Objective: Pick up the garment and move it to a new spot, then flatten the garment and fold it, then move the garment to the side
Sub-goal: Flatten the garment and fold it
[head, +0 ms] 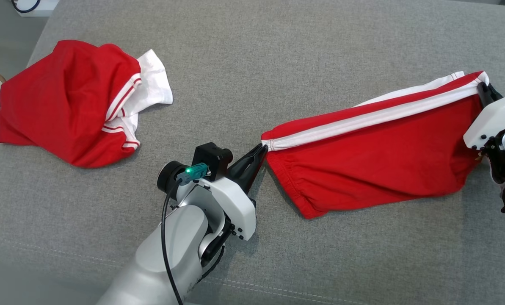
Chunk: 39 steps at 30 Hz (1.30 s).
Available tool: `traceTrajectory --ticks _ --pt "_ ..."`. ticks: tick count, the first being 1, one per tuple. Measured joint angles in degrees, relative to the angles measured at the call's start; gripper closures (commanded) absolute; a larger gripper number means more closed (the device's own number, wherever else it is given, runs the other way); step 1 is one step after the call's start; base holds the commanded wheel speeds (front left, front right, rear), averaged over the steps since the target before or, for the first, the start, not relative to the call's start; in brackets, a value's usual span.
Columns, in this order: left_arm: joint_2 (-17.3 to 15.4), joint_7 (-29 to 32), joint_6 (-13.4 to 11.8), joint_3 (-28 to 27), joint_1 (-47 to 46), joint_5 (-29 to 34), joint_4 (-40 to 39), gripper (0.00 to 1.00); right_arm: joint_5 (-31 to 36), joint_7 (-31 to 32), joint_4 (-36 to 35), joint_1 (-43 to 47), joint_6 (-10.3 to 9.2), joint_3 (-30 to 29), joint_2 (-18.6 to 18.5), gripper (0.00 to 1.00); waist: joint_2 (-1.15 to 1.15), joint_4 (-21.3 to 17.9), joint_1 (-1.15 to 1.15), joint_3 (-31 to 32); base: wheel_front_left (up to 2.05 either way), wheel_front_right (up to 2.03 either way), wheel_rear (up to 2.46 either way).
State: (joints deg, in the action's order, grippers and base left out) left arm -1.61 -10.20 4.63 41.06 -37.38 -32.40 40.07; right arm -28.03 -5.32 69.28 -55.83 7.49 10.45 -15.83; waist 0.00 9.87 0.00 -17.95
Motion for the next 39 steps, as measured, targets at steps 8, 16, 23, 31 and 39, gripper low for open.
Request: traceTrajectory --ticks 8,16,23,31,39 --pt "0.1 -2.2 -2.9 3.3 -2.1 -4.0 3.5 0.0 0.1 -3.2 2.3 -1.5 0.0 0.9 1.4 0.0 0.0 -0.4 0.0 0.5 0.0 0.0 0.0" --pt "0.1 -4.0 -6.7 3.6 -2.8 -6.0 5.3 0.0 -0.8 -7.7 -0.3 0.1 -0.01 4.6 2.6 0.0 0.0 -2.0 0.0 3.1 0.0 0.0 0.0" --pt "-0.1 -4.0 -10.7 -5.5 5.0 -4.4 -2.8 0.0 -2.6 -8.9 -10.6 10.4 -0.01 6.9 2.8 0.0 0.0 -4.0 0.0 7.4 0.0 0.0 0.0" --pt "-1.5 -4.0 -11.3 -15.1 21.6 3.6 -15.5 0.0 1.0 -8.9 -27.3 27.3 -0.01 1.0 3.2 0.0 0.0 -6.8 0.0 14.1 0.0 0.0 0.0" --pt "-1.4 -4.0 -11.7 -22.5 31.8 8.7 -25.9 0.0 4.4 -8.9 -36.6 37.4 -0.01 -2.7 4.4 0.0 0.0 -9.4 0.0 18.5 0.0 0.0 0.0"
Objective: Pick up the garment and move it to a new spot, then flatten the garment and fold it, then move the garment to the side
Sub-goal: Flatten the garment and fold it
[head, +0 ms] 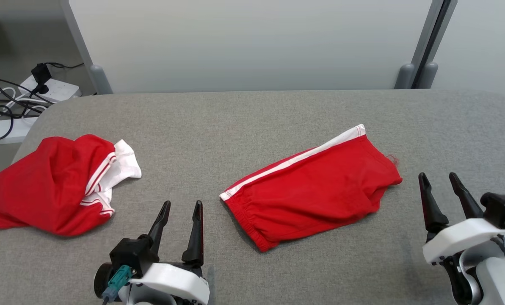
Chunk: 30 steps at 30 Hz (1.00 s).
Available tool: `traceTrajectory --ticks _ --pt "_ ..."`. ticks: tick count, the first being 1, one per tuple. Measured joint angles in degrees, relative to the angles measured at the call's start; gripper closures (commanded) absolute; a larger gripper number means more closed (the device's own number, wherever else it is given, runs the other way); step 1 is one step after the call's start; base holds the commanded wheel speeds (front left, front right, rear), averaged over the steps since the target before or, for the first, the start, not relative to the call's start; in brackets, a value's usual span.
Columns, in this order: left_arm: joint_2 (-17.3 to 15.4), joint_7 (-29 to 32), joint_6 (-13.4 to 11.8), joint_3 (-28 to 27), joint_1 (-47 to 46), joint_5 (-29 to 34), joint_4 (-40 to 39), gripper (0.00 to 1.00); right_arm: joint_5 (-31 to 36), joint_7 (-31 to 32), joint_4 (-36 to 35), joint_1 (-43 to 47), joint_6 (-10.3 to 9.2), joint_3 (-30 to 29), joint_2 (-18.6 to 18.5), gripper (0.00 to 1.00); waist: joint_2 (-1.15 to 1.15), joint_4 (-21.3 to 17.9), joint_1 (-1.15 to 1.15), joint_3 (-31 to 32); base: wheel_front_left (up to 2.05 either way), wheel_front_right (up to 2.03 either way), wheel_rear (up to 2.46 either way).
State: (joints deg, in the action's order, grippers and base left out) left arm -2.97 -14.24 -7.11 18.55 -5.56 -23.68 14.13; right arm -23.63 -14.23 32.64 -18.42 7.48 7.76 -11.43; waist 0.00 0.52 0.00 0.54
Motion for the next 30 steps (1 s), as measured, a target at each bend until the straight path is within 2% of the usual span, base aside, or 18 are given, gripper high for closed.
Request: traceTrajectory --ticks 6,12,18,30 --pt "0.0 -0.1 0.1 -3.4 4.4 5.1 -5.6 0.0 0.6 0.0 -5.7 6.6 0.0 -2.5 0.8 0.0 0.0 -0.7 0.0 1.5 0.0 0.0 0.0" --pt "0.0 -0.2 1.1 -4.3 8.9 9.2 -7.7 0.0 -0.3 0.0 -6.0 10.2 0.0 -4.0 2.4 0.0 0.0 -1.3 0.0 2.6 0.0 0.0 0.0" --pt "0.1 -0.2 1.6 -2.5 9.9 10.1 -8.8 0.0 -4.7 0.0 3.4 7.8 -0.01 -5.9 2.4 0.0 0.0 0.9 0.0 2.3 0.0 0.0 0.0" --pt "0.0 -0.2 1.5 2.5 8.2 10.1 -9.3 0.0 -11.1 6.1 24.2 -10.1 -0.08 -9.8 1.5 0.0 0.0 8.0 0.0 -1.6 0.0 0.0 0.0"
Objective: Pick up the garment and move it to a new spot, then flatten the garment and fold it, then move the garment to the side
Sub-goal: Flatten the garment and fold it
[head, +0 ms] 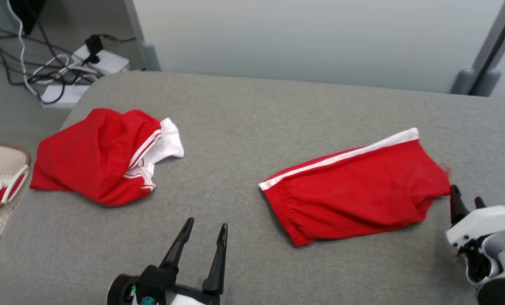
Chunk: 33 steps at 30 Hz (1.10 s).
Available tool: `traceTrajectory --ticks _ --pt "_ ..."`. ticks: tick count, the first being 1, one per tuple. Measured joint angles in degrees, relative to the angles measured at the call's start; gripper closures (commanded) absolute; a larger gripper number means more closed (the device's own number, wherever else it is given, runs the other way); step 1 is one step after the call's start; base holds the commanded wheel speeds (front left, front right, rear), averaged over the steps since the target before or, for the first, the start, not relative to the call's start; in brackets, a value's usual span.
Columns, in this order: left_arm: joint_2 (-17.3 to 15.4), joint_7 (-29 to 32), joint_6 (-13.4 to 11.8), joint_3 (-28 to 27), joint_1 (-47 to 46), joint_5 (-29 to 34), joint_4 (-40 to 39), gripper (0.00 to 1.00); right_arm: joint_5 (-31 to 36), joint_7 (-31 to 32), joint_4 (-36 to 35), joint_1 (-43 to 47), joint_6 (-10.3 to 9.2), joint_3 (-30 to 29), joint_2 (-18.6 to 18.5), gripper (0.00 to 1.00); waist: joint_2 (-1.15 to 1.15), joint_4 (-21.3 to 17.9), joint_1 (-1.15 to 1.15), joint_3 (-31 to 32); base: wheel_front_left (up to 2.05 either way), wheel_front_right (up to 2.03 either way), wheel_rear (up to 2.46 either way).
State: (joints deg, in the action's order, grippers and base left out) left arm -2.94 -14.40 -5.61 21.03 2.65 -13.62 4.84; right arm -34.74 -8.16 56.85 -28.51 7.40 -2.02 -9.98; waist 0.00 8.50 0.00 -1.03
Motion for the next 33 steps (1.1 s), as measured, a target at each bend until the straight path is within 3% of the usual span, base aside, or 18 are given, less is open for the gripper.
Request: traceTrajectory --ticks 14,18,28,29,30,31,32,33 --pt "0.1 0.0 -0.1 2.8 -5.8 0.0 -0.2 0.0 0.0 7.8 15.9 -17.1 0.0 -1.3 -5.8 0.0 0.0 5.0 0.0 -8.4 0.0 0.0 0.0" --pt "0.1 0.0 -0.1 4.1 -7.5 0.0 -0.2 0.0 1.3 9.6 17.3 -18.3 0.0 -1.8 -7.7 0.0 0.0 6.3 0.0 -9.7 0.0 0.0 0.0" --pt "0.1 0.0 -0.1 4.4 -8.0 0.1 -0.1 0.0 4.6 13.3 18.0 -18.5 0.01 -5.9 -8.1 0.0 0.0 7.6 0.0 -11.2 0.0 0.0 0.0" --pt "0.1 0.0 -0.1 4.5 -8.1 0.1 0.0 0.0 5.0 13.6 17.9 -18.5 0.01 -6.6 -8.1 0.12 0.0 7.6 0.0 -11.3 0.0 0.0 0.0" --pt "0.1 0.0 -0.1 4.5 -8.2 0.1 0.1 0.0 5.3 13.8 17.9 -18.6 0.01 -7.0 -8.1 0.56 0.0 7.6 0.0 -11.4 0.0 0.0 0.0" --pt "0.1 0.0 -0.1 4.5 -8.4 0.2 0.1 0.0 5.7 14.0 17.9 -18.8 0.01 -7.4 -8.1 0.87 0.0 7.6 0.0 -11.6 0.0 0.0 0.0" --pt "0.1 0.0 -0.1 4.5 -8.8 0.5 0.2 0.0 6.1 14.3 17.9 -19.1 0.01 -8.0 -8.1 1.0 0.0 7.6 0.0 -11.7 0.0 0.0 0.0" --pt "0.1 0.0 -0.1 4.5 -9.0 0.5 0.2 0.0 6.5 14.4 17.9 -19.1 0.01 -8.5 -8.1 1.0 0.0 7.6 0.0 -11.7 0.0 0.0 0.0"
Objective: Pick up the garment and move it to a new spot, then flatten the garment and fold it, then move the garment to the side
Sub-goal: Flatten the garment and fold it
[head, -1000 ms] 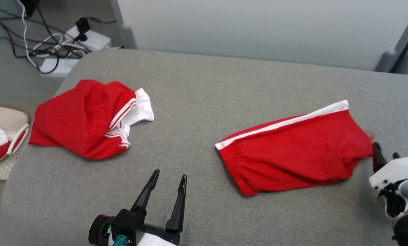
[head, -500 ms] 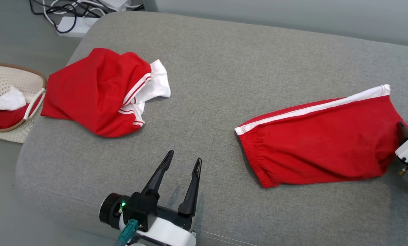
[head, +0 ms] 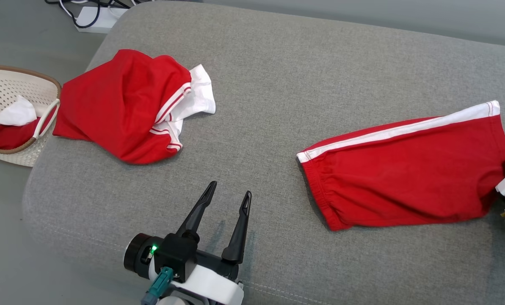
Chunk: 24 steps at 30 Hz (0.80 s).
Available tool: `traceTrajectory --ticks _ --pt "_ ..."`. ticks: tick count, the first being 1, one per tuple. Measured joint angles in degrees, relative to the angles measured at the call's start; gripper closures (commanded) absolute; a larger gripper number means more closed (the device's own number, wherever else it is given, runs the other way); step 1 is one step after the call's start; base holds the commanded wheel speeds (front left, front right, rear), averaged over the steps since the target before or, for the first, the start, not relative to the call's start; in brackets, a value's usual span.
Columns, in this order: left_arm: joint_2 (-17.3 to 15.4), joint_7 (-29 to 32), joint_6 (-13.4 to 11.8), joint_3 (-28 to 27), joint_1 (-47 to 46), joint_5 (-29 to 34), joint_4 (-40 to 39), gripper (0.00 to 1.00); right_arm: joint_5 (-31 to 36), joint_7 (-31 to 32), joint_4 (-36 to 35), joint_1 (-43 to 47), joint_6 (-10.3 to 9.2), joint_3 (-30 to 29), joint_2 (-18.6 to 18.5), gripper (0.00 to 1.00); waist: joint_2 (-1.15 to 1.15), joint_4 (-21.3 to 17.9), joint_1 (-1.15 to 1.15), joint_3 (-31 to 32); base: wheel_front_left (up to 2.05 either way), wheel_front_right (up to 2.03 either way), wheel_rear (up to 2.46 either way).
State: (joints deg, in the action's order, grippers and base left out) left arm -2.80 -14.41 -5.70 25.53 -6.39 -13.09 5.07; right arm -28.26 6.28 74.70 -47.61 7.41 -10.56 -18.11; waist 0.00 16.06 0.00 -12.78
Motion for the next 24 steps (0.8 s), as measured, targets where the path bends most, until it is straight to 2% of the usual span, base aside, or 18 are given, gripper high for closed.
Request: traceTrajectory --ticks 6,9,15,20,24 --pt "0.0 0.0 0.0 -0.2 -0.1 0.0 0.1 0.0 1.4 0.8 -0.1 -0.2 0.02 -1.4 1.0 1.0 0.0 -1.1 0.0 -0.2 0.0 0.0 0.0" --pt "0.0 0.0 0.0 -0.4 -0.1 0.0 0.1 0.0 2.2 -0.9 0.0 -0.2 0.09 -1.9 2.0 1.0 0.0 -2.1 0.0 -0.2 0.0 0.0 0.0" --pt "0.0 0.0 0.0 -0.4 -0.1 0.2 0.7 0.0 2.5 -7.3 0.2 1.5 0.08 -2.1 3.9 1.0 0.0 -4.4 0.0 0.9 0.0 0.0 0.0" --pt "0.0 0.0 -0.4 -0.8 0.0 0.0 0.9 0.0 2.1 -16.3 0.0 7.5 0.08 -2.4 5.4 1.0 0.0 -6.7 0.0 2.9 0.0 0.0 0.0" --pt "0.0 0.0 -0.4 -1.4 0.2 -0.1 0.9 0.0 3.2 -19.5 -0.6 10.7 0.08 -2.4 5.8 1.0 0.0 -8.5 0.0 4.2 0.0 0.0 0.0"
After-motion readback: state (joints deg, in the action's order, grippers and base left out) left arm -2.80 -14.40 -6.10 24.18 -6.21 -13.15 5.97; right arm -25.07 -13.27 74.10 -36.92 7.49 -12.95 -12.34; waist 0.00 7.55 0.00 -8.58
